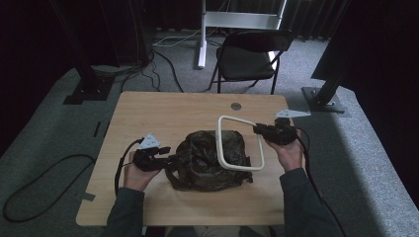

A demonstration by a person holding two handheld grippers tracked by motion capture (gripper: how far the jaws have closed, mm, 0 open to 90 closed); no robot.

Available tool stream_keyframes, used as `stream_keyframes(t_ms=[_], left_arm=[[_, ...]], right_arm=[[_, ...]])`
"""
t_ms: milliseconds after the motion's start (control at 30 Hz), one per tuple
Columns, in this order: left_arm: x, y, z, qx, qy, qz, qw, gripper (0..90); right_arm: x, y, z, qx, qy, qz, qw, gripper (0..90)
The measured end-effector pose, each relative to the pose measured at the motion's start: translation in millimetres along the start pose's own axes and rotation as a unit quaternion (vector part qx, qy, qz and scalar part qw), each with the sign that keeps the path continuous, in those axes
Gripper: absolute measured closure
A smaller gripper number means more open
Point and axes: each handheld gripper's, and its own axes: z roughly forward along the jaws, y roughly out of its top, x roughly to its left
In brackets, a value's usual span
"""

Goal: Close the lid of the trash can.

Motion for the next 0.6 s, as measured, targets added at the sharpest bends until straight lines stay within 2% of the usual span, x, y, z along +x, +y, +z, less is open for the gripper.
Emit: stream_keyframes(t_ms=[333, 600], left_arm=[[0.0, 0.3, -0.9, -0.002, 0.0, 0.0, 1.0, 55.3], [0.5, 0.4, -1.5, -0.002, 0.001, 0.0, 1.0, 55.2]], right_arm=[[15.3, 7.4, 9.7, -0.011, 0.019, 0.013, 0.9997, 77.6], [28.2, 11.9, 18.9, -0.008, 0.031, 0.01, 0.9994, 77.6]])
